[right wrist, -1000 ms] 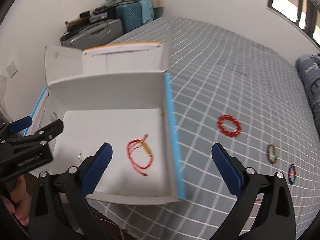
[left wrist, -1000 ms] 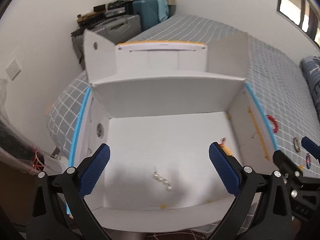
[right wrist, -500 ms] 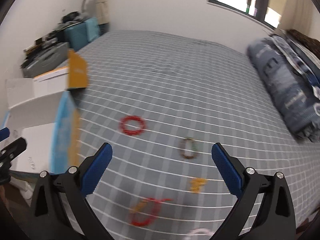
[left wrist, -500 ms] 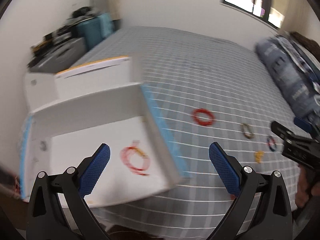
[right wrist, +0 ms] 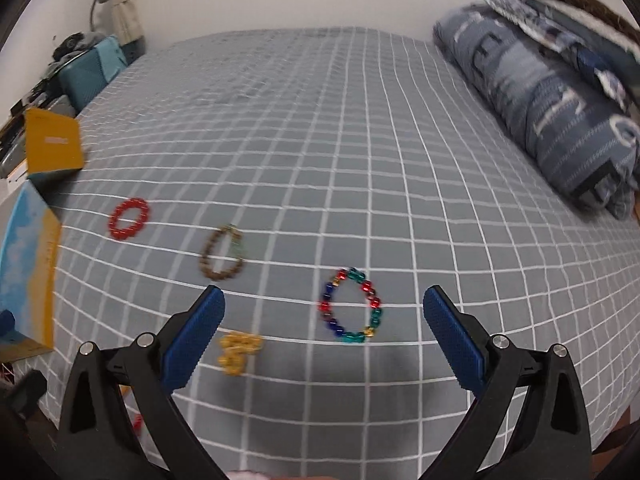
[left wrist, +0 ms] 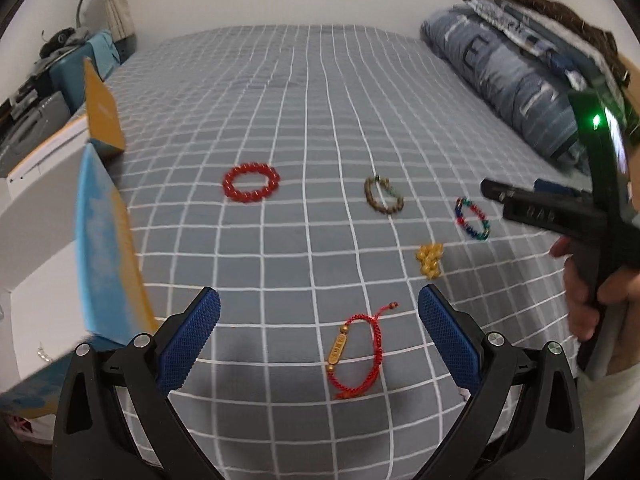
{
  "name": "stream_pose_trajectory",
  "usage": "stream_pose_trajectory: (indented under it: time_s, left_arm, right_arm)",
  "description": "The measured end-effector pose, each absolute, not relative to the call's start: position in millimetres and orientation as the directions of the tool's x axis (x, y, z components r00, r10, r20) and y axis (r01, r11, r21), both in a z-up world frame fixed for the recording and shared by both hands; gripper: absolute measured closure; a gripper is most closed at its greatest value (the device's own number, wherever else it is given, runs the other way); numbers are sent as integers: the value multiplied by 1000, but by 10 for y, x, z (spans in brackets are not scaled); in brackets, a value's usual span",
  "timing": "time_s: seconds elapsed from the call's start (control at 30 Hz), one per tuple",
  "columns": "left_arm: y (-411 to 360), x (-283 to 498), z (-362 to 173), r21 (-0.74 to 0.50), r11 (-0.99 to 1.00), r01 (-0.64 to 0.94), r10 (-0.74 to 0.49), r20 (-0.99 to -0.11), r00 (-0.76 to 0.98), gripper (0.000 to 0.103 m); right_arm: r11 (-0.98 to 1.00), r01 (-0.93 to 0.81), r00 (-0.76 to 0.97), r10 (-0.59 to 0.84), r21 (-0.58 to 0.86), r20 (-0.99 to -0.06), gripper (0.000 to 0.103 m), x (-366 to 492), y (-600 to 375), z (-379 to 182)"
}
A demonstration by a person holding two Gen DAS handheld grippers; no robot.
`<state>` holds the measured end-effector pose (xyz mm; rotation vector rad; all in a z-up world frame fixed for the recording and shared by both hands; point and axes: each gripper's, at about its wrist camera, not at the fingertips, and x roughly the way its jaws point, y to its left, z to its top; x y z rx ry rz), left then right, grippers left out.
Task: Organize jewelry
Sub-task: 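Move both tools back over the remaining bracelets on the bed, then grasp the second red cord bracelet with the left tool while the right tool grasps the multicolour bead bracelet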
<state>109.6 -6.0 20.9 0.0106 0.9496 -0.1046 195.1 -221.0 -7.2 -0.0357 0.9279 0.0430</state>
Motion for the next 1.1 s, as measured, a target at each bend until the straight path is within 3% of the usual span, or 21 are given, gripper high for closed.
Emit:
stream_pose_trajectory:
  time_s: [0.3,0.77,0.93,1.1]
  left_arm:
    - [-152,1144,-290,-51,994,94,-93,-851,518,6]
    - [-360,1139,-748,-39,992,119,-89,-887,454,6]
    - [-349,1132,-831,-49,993,108,-93,-889,449,7]
    - [-356,1112,-836,-32,994,108,-76,-901,427,18]
  right_arm:
    - [999,-8,535,39,41,-844,7,2231,-2565,-635]
    - [999,-5,508,33,36,-861,8,2334,-2549,-976]
    - [1000,-13,509,14,8,-860,17,2346,-2512,-996]
    - [999,-42,511,21,-1,-859,37,2334,-2485,-986]
